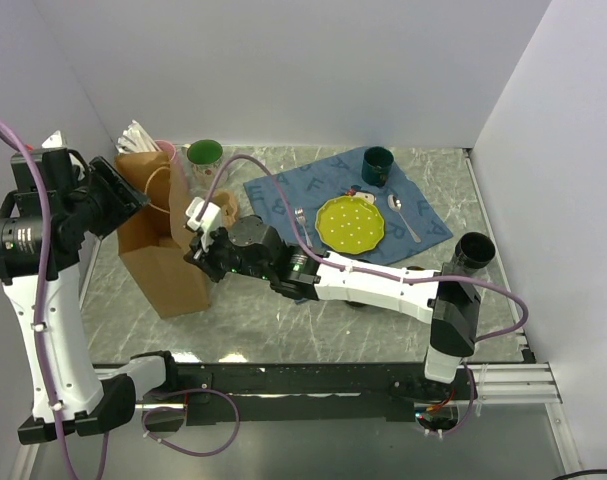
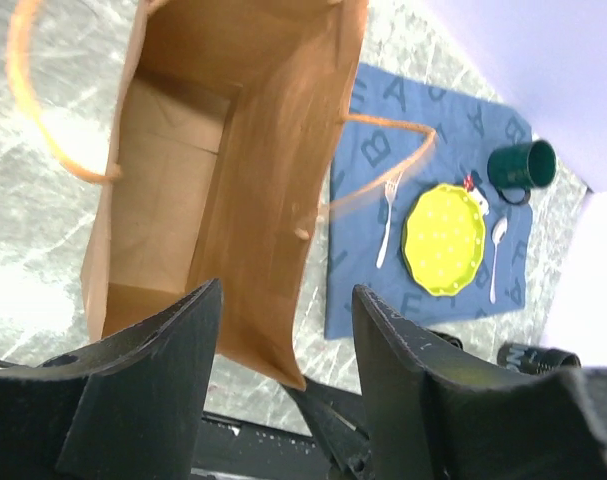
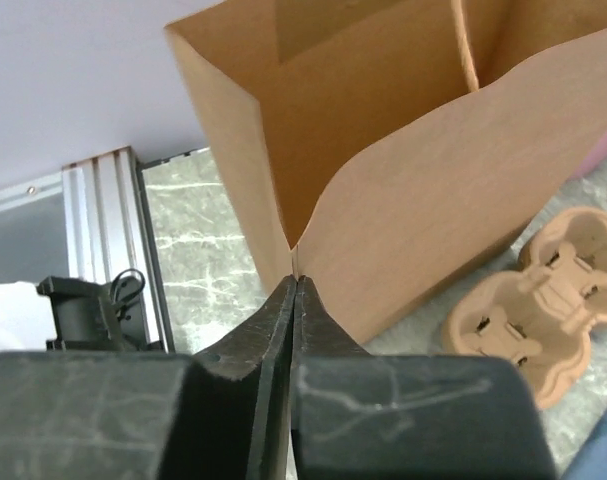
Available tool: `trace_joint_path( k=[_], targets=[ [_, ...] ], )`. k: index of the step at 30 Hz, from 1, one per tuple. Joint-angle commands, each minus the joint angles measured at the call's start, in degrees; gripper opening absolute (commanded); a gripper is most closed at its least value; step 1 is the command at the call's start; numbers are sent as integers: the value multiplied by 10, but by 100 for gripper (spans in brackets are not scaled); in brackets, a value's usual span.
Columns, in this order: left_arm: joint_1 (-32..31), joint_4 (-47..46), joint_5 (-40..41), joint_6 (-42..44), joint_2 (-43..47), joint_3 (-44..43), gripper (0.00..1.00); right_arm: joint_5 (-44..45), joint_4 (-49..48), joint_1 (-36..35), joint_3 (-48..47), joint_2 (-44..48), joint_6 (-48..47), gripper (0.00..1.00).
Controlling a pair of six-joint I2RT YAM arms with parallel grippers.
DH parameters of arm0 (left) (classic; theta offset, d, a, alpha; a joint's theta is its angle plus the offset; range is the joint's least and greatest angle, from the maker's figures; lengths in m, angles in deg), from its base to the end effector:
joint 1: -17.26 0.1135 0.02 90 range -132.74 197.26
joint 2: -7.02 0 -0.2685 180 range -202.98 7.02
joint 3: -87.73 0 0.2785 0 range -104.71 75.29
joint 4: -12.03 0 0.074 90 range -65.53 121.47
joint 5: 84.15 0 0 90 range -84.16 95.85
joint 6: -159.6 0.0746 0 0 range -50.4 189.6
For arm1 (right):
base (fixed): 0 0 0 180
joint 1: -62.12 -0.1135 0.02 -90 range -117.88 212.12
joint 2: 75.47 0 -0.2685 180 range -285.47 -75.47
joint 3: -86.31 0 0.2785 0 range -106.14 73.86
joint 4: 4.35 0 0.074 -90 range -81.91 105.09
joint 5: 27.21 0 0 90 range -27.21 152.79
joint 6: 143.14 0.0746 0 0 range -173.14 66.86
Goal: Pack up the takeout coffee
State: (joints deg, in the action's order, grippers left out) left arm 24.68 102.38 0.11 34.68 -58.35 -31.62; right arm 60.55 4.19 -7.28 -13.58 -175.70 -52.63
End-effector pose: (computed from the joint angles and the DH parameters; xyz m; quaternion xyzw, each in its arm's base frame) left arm 0.1906 0.0173 0.4949 -0.3008 0.8394 -0.1505 0.4270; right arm 0.1707 0.4625 0.3531 -0.4401 0.6192 0.3846 0.5243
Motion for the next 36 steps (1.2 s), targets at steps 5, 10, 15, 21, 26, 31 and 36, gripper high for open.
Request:
trace_joint_path(
  k=[5, 10, 15, 21, 26, 31, 36],
  targets=[
    [1, 8, 76, 14, 3, -51, 62, -143, -42, 3, 44, 59, -35, 0],
    [2, 8, 139, 25, -11, -86, 65, -246, -23, 16, 136, 157, -70, 0],
    [1, 8, 155, 20, -38, -138, 66, -268, 71, 39, 203, 265, -100, 0],
    [1, -12, 122, -23, -41, -104, 65, -315, 179, 109, 240, 345, -142, 0],
    [1, -59, 111, -45, -4, 14, 65, -330, 273, 150, 236, 359, -234, 0],
    [1, -83, 107, -52, 23, 100, 65, -317, 288, 176, 240, 367, -242, 2],
    [1, -125, 124, -88, 53, 165, 66, -186, 292, 182, 193, 385, -118, 39]
  ],
)
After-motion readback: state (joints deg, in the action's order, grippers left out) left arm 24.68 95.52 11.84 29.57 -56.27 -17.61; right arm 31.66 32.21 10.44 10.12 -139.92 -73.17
